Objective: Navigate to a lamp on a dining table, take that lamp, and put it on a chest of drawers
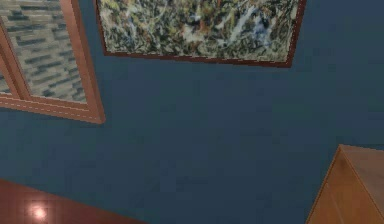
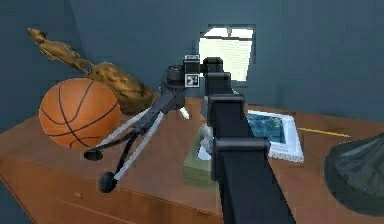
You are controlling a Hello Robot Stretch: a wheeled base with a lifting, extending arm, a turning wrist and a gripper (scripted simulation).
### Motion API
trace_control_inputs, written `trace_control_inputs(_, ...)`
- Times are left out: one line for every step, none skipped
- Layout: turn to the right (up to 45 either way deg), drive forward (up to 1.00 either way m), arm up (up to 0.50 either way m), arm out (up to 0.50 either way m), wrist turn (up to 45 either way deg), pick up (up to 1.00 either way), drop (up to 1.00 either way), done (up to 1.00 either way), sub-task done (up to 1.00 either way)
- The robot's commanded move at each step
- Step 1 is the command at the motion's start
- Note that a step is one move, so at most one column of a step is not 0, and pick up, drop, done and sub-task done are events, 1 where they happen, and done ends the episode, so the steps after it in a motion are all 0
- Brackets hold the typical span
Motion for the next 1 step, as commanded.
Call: trace_control_inputs(0.0,0.0,0.0,0.0,45.0,0.0,0.0,0.0,0.0)
